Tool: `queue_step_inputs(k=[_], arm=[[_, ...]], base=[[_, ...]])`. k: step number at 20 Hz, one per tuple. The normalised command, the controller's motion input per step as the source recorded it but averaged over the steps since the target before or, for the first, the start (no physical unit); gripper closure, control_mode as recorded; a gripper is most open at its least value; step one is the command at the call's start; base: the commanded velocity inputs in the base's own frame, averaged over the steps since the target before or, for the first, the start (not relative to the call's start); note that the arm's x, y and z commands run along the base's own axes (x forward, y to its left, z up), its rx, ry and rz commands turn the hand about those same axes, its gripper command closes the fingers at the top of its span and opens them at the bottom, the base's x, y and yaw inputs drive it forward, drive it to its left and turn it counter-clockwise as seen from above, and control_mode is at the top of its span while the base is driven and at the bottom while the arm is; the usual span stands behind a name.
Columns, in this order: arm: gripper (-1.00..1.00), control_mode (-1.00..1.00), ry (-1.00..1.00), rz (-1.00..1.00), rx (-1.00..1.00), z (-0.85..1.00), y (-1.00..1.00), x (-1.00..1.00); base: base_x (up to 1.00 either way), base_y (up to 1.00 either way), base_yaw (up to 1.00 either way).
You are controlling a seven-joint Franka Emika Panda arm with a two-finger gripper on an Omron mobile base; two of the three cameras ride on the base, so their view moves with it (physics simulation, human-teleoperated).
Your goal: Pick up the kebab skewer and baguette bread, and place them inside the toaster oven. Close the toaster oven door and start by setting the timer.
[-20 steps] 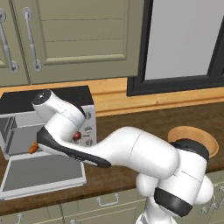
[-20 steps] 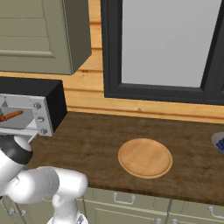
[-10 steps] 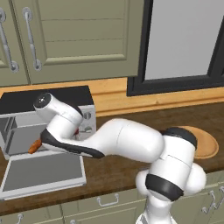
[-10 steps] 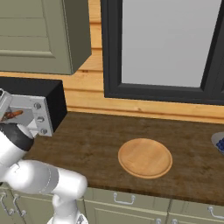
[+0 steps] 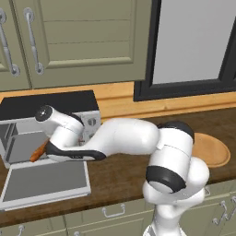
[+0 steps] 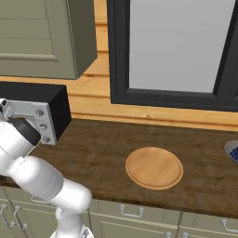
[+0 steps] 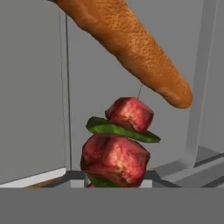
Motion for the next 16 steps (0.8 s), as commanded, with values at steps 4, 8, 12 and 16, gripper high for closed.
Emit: queue_step_inputs(k=[4, 8, 12, 16], arm=[[1.00, -1.00, 0.00, 0.04, 0.00, -0.21, 0.29, 0.50], [1.00, -1.00, 0.00, 0.02, 0.00, -0.31, 0.35, 0.52], [1.00, -1.00, -0.04, 0.00, 0.00, -0.05, 0.36, 0.27], [1.00, -1.00, -0.05, 0.00, 0.00, 0.09, 0.22, 0.17]], base=[[0.00, 0.00, 0.00], [0.00, 0.00, 0.00], [0.00, 0.00, 0.00], [0.00, 0.00, 0.00]])
